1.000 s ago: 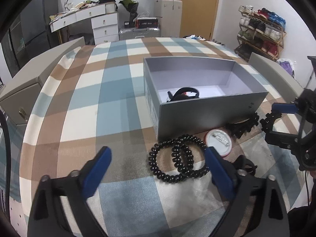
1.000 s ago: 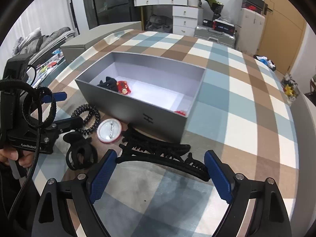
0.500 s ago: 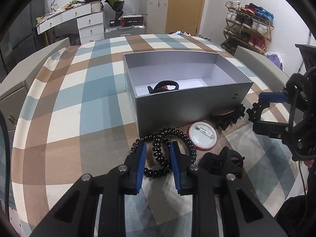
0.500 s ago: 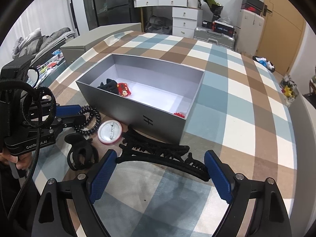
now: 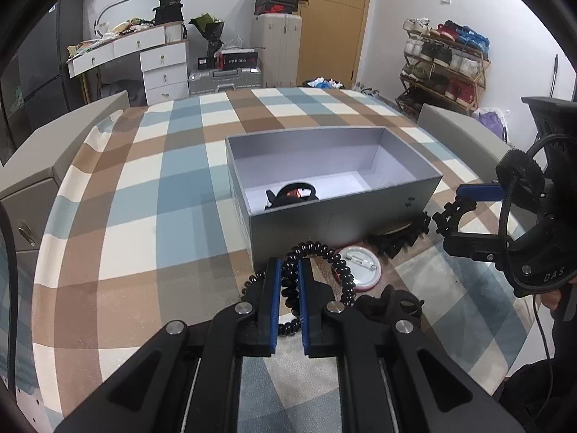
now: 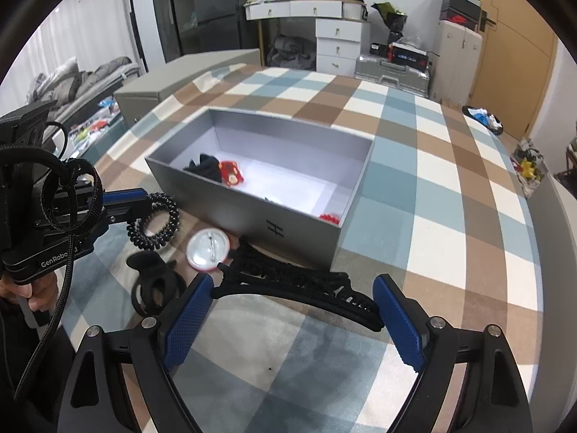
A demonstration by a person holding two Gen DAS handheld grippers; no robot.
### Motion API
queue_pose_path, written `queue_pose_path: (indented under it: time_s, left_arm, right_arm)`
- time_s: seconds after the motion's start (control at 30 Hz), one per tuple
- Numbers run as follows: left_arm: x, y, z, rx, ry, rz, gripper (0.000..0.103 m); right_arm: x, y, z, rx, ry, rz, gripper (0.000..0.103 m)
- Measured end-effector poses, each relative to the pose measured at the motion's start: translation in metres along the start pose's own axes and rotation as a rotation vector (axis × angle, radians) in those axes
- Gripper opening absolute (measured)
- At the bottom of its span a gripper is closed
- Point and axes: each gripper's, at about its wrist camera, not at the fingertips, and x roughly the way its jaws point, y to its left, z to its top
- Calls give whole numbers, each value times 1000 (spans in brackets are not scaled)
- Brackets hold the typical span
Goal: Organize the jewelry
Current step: 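Grasp the black coiled bracelet with the left tool while the right tool grasps a black hair clip, then carry the coiled bracelet and hair clip over the grey box with both tools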
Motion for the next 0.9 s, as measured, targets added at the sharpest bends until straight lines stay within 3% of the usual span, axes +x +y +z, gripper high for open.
queue_pose_path:
  time_s: [0.57,0.9]
  left_arm:
    - [-24,16,16,-97,-168,-4,5]
    - [-21,26,26,-121,-204,11,5]
  right_arm:
    - [-45,-14,14,114,-275,70,90]
    - [-45,-26,23,201,-333,100,90]
